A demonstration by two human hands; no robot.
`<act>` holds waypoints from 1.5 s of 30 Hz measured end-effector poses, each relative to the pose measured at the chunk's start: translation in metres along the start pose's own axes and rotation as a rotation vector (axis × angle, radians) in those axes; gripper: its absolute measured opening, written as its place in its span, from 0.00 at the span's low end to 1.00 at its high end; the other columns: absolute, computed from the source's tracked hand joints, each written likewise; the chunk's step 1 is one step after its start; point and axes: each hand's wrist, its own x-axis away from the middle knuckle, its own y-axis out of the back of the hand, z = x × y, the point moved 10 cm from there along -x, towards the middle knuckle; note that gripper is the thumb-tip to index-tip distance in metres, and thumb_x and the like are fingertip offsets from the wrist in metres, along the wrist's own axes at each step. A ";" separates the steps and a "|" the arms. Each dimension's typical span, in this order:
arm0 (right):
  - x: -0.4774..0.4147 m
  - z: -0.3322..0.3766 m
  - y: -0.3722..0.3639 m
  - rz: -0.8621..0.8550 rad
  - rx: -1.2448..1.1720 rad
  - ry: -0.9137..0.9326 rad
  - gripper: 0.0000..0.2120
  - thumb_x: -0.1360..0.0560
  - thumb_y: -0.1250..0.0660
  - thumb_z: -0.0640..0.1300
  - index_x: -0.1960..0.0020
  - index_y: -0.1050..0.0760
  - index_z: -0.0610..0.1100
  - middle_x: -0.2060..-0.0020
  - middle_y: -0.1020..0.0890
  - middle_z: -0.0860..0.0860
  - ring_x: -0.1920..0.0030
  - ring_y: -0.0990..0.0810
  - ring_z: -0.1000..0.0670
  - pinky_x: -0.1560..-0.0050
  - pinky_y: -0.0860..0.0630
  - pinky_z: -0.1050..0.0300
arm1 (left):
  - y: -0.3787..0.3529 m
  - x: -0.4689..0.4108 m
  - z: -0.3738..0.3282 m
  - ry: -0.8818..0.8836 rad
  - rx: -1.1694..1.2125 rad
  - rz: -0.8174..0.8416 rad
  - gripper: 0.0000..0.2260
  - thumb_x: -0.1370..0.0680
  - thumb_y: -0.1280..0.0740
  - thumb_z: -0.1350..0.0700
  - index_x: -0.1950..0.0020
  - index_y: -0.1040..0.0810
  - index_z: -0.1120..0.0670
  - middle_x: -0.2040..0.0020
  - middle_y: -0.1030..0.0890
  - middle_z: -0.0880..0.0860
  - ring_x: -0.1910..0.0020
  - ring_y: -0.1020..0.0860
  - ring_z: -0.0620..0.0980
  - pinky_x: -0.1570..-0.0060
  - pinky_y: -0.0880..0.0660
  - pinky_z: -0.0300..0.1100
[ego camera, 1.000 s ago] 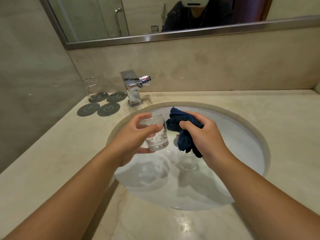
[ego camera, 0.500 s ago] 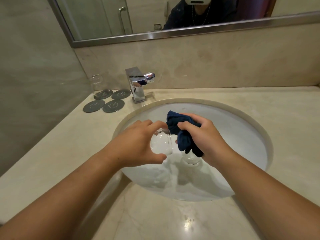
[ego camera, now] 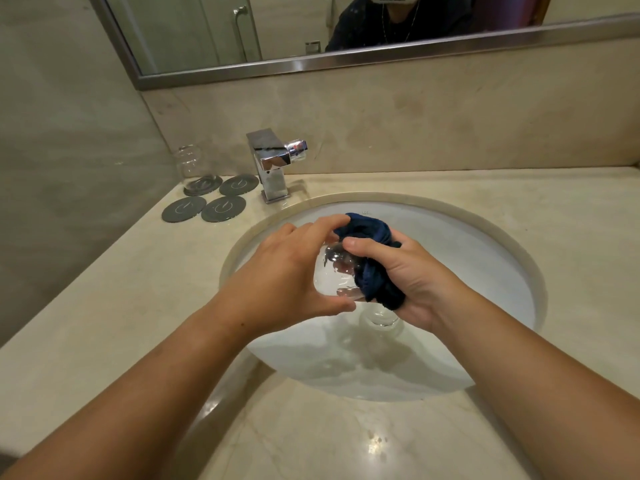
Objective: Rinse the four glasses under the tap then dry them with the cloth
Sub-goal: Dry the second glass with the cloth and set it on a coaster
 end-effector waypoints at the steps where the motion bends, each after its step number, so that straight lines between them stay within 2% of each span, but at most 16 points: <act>1: 0.000 -0.001 0.001 -0.009 -0.014 -0.009 0.18 0.24 0.23 0.40 0.35 0.18 0.45 0.41 0.13 0.42 0.43 0.12 0.41 0.56 0.15 0.43 | 0.001 0.001 0.001 0.018 0.038 -0.014 0.50 0.36 0.22 0.32 0.18 0.39 0.40 0.30 0.24 0.41 0.34 0.25 0.46 0.30 0.28 0.47; 4: 0.000 -0.003 0.006 -0.038 -0.089 -0.041 0.19 0.25 0.23 0.42 0.35 0.18 0.44 0.43 0.12 0.42 0.47 0.11 0.44 0.61 0.15 0.45 | 0.000 0.009 0.024 0.226 0.291 -0.035 0.57 0.39 0.21 0.28 0.16 0.45 0.37 0.27 0.30 0.40 0.30 0.27 0.41 0.34 0.28 0.39; 7: -0.001 -0.006 0.003 -0.033 -0.179 -0.081 0.29 0.30 0.22 0.46 0.31 0.21 0.42 0.41 0.13 0.40 0.45 0.11 0.41 0.55 0.14 0.38 | -0.023 0.027 0.048 0.509 0.710 0.049 0.51 0.39 0.18 0.30 0.20 0.34 0.39 0.29 0.23 0.39 0.38 0.19 0.40 0.41 0.22 0.40; 10: 0.001 -0.008 -0.003 -0.023 -0.246 -0.102 0.28 0.27 0.24 0.48 0.29 0.22 0.42 0.41 0.13 0.40 0.48 0.11 0.42 0.50 0.14 0.35 | -0.040 0.028 0.047 0.544 0.981 0.041 0.34 0.36 0.21 0.34 0.32 0.20 0.41 0.36 0.15 0.43 0.35 0.17 0.46 0.36 0.22 0.49; 12: 0.002 -0.010 -0.007 0.002 -0.267 -0.115 0.24 0.23 0.26 0.49 0.29 0.22 0.42 0.39 0.14 0.40 0.42 0.12 0.41 0.45 0.15 0.34 | -0.040 0.026 0.043 0.525 1.095 -0.051 0.26 0.31 0.21 0.40 0.35 0.18 0.44 0.37 0.14 0.45 0.35 0.17 0.46 0.32 0.24 0.50; 16: 0.002 -0.020 -0.008 0.038 -0.173 -0.163 0.25 0.24 0.27 0.54 0.31 0.19 0.42 0.37 0.14 0.41 0.35 0.16 0.41 0.42 0.16 0.37 | -0.039 0.024 0.042 0.507 1.304 -0.200 0.22 0.28 0.24 0.52 0.34 0.20 0.49 0.39 0.12 0.47 0.37 0.16 0.44 0.36 0.24 0.43; 18: -0.001 -0.025 -0.004 0.003 -0.116 -0.159 0.22 0.21 0.28 0.54 0.32 0.19 0.43 0.38 0.14 0.42 0.36 0.15 0.40 0.43 0.15 0.39 | -0.037 0.024 0.045 0.492 1.294 -0.224 0.26 0.32 0.21 0.51 0.35 0.21 0.49 0.41 0.12 0.47 0.39 0.14 0.45 0.41 0.22 0.38; 20: -0.005 -0.021 0.009 -0.106 -0.030 -0.079 0.16 0.19 0.29 0.50 0.34 0.18 0.46 0.41 0.13 0.41 0.40 0.14 0.39 0.46 0.16 0.43 | -0.034 0.027 0.047 0.498 1.203 -0.236 0.28 0.33 0.21 0.49 0.34 0.23 0.48 0.43 0.11 0.46 0.40 0.14 0.44 0.38 0.21 0.43; 22: -0.003 0.000 0.032 -0.292 0.134 0.102 0.09 0.19 0.28 0.46 0.39 0.16 0.50 0.46 0.12 0.42 0.48 0.13 0.40 0.54 0.20 0.48 | -0.031 0.031 0.052 0.523 1.036 -0.249 0.27 0.32 0.21 0.48 0.34 0.23 0.47 0.43 0.12 0.44 0.41 0.14 0.42 0.34 0.22 0.48; 24: 0.008 0.031 0.040 -0.387 0.291 0.316 0.06 0.18 0.28 0.45 0.43 0.15 0.53 0.53 0.11 0.47 0.53 0.14 0.45 0.56 0.21 0.51 | -0.025 0.034 0.053 0.527 0.849 -0.257 0.27 0.31 0.21 0.45 0.34 0.23 0.45 0.43 0.12 0.42 0.43 0.15 0.40 0.37 0.20 0.46; 27: 0.023 0.057 0.016 -0.272 0.471 0.507 0.08 0.17 0.30 0.45 0.42 0.16 0.56 0.64 0.14 0.52 0.63 0.18 0.51 0.61 0.23 0.56 | -0.019 0.034 0.046 0.497 0.566 -0.228 0.26 0.29 0.20 0.41 0.34 0.24 0.38 0.44 0.16 0.37 0.46 0.18 0.36 0.45 0.22 0.34; 30: 0.030 0.053 -0.015 -0.129 0.668 0.562 0.12 0.18 0.30 0.42 0.40 0.15 0.57 0.65 0.15 0.57 0.68 0.20 0.57 0.67 0.27 0.67 | -0.017 0.032 0.039 0.441 0.446 -0.233 0.22 0.30 0.22 0.42 0.40 0.26 0.29 0.49 0.19 0.30 0.48 0.22 0.33 0.53 0.28 0.25; 38: 0.048 0.055 -0.049 0.000 0.908 0.736 0.12 0.21 0.28 0.42 0.39 0.14 0.51 0.48 0.12 0.59 0.45 0.15 0.54 0.46 0.22 0.65 | -0.016 0.033 0.037 0.417 0.412 -0.234 0.28 0.32 0.22 0.39 0.33 0.23 0.36 0.49 0.19 0.35 0.50 0.23 0.33 0.55 0.30 0.24; 40: 0.045 0.055 -0.046 -0.023 0.913 0.725 0.11 0.20 0.29 0.43 0.39 0.14 0.51 0.53 0.13 0.60 0.50 0.15 0.57 0.50 0.23 0.66 | -0.016 0.033 0.037 0.416 0.439 -0.247 0.28 0.33 0.22 0.39 0.34 0.23 0.35 0.50 0.19 0.35 0.50 0.23 0.34 0.55 0.30 0.26; 42: 0.039 0.054 -0.038 -0.068 0.903 0.682 0.09 0.19 0.29 0.43 0.41 0.14 0.52 0.66 0.17 0.62 0.63 0.19 0.59 0.60 0.28 0.69 | -0.015 0.033 0.038 0.427 0.465 -0.261 0.26 0.33 0.21 0.39 0.37 0.23 0.35 0.49 0.19 0.35 0.49 0.22 0.36 0.53 0.29 0.28; 45: 0.033 0.053 -0.029 -0.121 0.887 0.630 0.08 0.18 0.30 0.44 0.44 0.14 0.54 0.72 0.21 0.59 0.70 0.26 0.57 0.65 0.29 0.63 | -0.017 0.034 0.041 0.446 0.472 -0.261 0.29 0.31 0.20 0.41 0.31 0.21 0.40 0.45 0.18 0.38 0.47 0.20 0.39 0.52 0.27 0.31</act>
